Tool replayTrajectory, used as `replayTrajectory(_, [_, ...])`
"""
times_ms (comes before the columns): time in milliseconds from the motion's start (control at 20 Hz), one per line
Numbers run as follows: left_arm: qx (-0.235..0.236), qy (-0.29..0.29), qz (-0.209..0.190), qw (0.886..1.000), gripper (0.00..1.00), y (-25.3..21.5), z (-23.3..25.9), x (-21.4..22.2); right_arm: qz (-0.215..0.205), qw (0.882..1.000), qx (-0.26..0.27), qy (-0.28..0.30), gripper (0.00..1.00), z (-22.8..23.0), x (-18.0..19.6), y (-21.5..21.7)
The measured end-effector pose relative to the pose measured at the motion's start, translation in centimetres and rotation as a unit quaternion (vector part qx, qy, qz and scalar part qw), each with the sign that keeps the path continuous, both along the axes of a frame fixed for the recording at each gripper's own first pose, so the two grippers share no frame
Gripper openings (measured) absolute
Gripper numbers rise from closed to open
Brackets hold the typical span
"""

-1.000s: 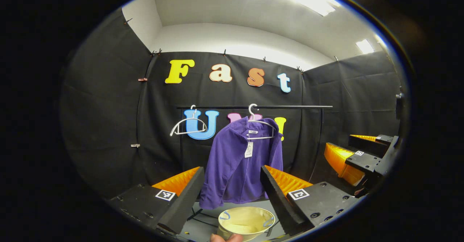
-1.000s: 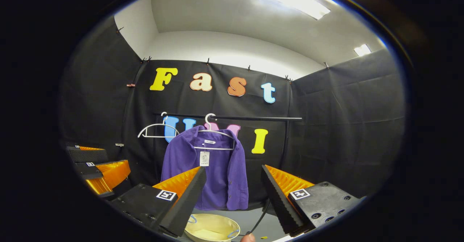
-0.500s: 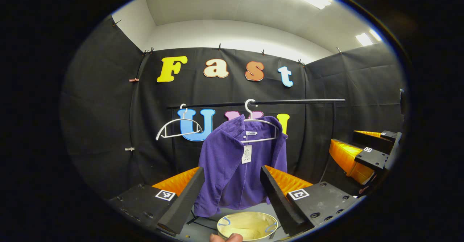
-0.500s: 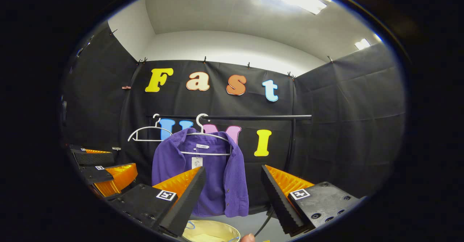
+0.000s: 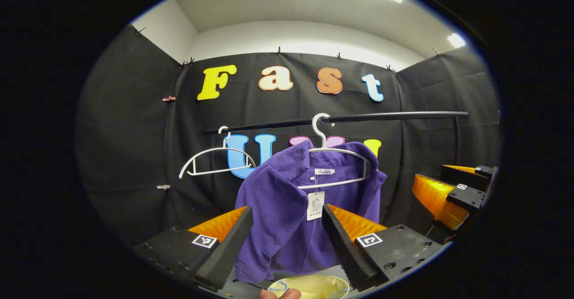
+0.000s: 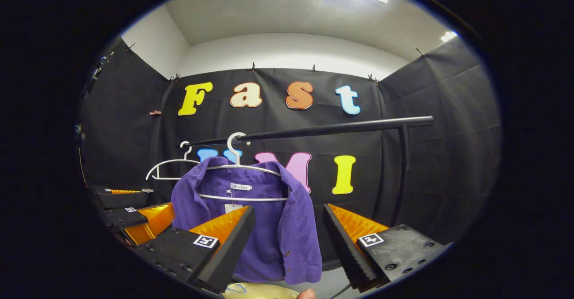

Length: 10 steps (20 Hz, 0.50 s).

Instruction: Grasp the clothes on the hanger with both hands and then place them into the laundry hamper below.

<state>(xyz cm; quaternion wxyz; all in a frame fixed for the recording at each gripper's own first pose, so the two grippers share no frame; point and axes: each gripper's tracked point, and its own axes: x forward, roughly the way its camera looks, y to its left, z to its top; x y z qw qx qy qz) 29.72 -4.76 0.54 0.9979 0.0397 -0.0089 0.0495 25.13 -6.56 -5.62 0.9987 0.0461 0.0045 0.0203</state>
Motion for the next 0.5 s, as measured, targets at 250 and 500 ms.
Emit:
replayTrajectory(250, [-0.003,0.013,0.013,1.0,0.97,1.9,-1.5,6.0,-0.008,1.0,-0.001,0.014,0.97,-2.8,6.0,0.3])
replayTrajectory(500, [-0.012,0.02,-0.002,1.0,0.97,0.8,-2.6,9.9,-0.001,1.0,-0.003,0.014,0.96,-4.6,10.2,1.1])
